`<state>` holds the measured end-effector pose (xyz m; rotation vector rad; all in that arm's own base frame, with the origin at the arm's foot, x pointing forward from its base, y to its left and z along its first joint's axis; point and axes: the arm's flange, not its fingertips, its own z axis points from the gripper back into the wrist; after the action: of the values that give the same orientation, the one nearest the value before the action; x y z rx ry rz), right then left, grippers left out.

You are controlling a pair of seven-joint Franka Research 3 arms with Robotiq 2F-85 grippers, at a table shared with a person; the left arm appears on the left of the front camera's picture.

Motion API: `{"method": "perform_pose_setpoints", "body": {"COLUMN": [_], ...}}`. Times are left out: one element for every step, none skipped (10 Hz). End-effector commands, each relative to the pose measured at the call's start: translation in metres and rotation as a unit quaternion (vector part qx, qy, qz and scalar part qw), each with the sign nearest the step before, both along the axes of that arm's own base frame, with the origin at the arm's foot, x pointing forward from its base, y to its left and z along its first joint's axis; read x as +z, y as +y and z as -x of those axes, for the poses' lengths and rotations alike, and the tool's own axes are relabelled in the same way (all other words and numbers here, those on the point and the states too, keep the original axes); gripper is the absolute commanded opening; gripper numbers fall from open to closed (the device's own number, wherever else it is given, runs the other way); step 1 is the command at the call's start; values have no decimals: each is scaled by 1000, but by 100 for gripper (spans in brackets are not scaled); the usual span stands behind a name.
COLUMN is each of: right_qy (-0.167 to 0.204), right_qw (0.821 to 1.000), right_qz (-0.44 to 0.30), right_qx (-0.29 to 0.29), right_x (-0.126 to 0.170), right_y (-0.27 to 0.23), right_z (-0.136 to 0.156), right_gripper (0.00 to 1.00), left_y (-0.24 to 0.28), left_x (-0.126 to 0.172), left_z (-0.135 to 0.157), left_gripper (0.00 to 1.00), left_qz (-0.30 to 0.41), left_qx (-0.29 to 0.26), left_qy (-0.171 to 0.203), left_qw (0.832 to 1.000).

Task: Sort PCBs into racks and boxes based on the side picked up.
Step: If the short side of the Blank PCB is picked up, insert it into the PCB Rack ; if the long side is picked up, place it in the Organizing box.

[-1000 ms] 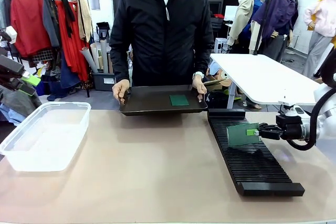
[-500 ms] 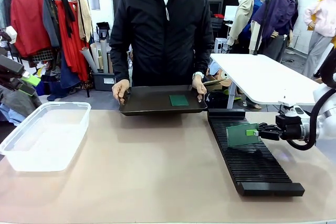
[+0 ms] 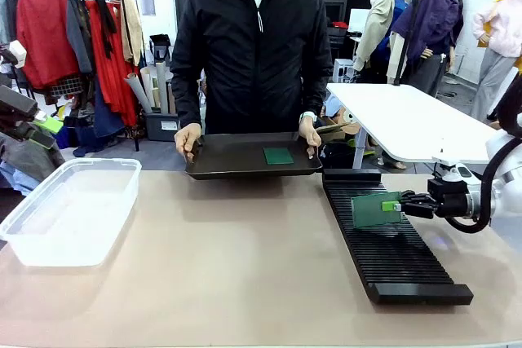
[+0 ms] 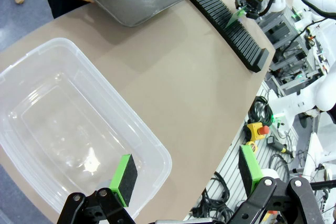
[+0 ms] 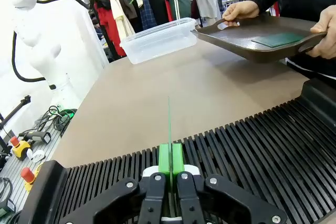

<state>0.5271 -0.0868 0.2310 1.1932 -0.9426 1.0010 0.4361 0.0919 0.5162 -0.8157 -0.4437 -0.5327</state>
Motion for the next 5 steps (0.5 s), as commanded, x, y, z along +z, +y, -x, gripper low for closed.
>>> {"method": "perform_pose_setpoints", "body": {"right_qy": [-19,-23,-23,-21,-19], "right_qw": [1000,1000,1000,1000,1000], "right_qz": [18,16,14,16,16], "right_qx": [-7,-10,-10,-11,-13], "right_x": [-5,-5,-5,-5,-5], "right_y": [9,9,9,9,9], "right_z": [-1,-1,-2,-4,-5], "right_gripper": [0,0,0,0,0], "left_y": [0,0,0,0,0], "left_x": [1,1,1,1,1], "left_z": [0,0,0,0,0], "left_gripper": [100,100,100,100,100], "left_qz": [3,3,3,3,3], "left_qx": [-1,-1,-1,-1,-1], "left_qy": [0,0,0,0,0], "left_qw": [1000,1000,1000,1000,1000]}}
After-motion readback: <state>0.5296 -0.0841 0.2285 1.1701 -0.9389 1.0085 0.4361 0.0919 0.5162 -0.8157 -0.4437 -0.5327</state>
